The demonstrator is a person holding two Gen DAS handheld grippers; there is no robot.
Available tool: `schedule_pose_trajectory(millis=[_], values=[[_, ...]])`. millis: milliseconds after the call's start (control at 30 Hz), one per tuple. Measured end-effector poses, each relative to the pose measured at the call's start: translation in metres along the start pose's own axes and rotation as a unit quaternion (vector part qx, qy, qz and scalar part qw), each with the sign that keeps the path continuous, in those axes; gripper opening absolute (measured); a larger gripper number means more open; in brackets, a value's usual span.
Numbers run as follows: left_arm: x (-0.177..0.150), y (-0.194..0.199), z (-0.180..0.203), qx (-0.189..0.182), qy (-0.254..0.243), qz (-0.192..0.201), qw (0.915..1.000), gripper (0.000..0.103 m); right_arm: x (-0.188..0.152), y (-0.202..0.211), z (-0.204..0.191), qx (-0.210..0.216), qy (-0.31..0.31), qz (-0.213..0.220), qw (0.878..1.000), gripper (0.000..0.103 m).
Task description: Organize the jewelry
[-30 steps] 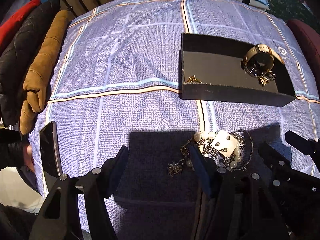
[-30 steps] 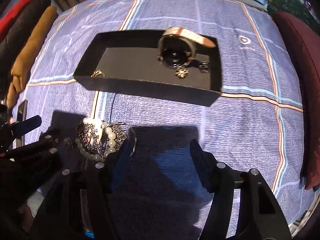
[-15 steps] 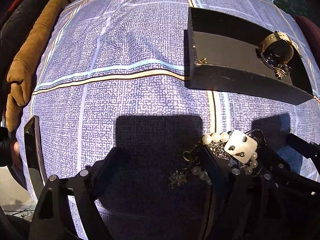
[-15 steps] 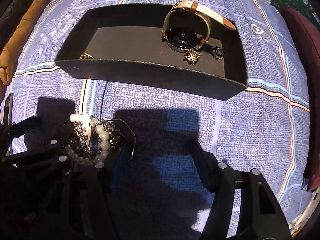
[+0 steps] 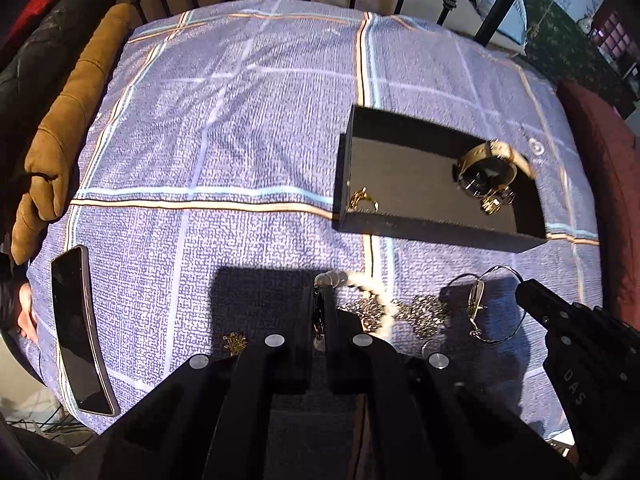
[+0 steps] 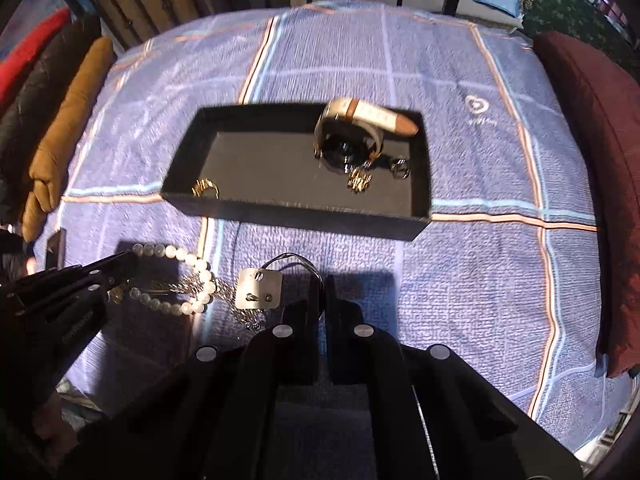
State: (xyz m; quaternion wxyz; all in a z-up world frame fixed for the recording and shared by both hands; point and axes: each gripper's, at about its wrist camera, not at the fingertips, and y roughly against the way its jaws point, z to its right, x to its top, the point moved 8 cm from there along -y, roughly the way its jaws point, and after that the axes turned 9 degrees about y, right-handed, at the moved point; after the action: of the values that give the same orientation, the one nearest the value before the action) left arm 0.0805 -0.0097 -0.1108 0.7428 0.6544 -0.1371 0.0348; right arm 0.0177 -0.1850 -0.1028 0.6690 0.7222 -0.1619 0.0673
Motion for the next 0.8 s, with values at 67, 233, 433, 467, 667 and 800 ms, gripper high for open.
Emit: schedule_pose_trajectory(millis=[67, 233, 433, 467, 667, 800], values=[[0.007, 0.016, 0.006, -0.013, 0.0, 0.013, 0.9998, 0.004, 0.006, 0.013, 0.002, 0.006, -0.007, 0.014, 1.0, 0.003], [0.03, 0.048, 0.035, -0.034, -0.016, 0.045, 0.9983, 0.004, 0.032, 0.045, 0.005, 0.007, -0.008, 0.051, 0.999, 0.003], [0.047, 0.064, 0.071, -0.044, -0.045, 0.066, 0.9959, 0.004, 0.058, 0.058, 0.016, -0.006, -0.012, 0.074, 0.997, 0.003], [0.049, 0.064, 0.074, -0.041, -0.049, 0.069, 0.9956, 0.004, 0.061, 0.058, 0.018, -0.009, -0.012, 0.076, 0.997, 0.003], [0.063, 0.064, 0.088, -0.037, -0.058, 0.079, 0.9945, 0.004, 0.075, 0.059, 0.028, -0.021, -0.019, 0.084, 0.996, 0.003], [0.069, 0.063, 0.093, -0.037, -0.061, 0.079, 0.9943, 0.004, 0.079, 0.057, 0.031, -0.024, -0.023, 0.086, 0.996, 0.003]])
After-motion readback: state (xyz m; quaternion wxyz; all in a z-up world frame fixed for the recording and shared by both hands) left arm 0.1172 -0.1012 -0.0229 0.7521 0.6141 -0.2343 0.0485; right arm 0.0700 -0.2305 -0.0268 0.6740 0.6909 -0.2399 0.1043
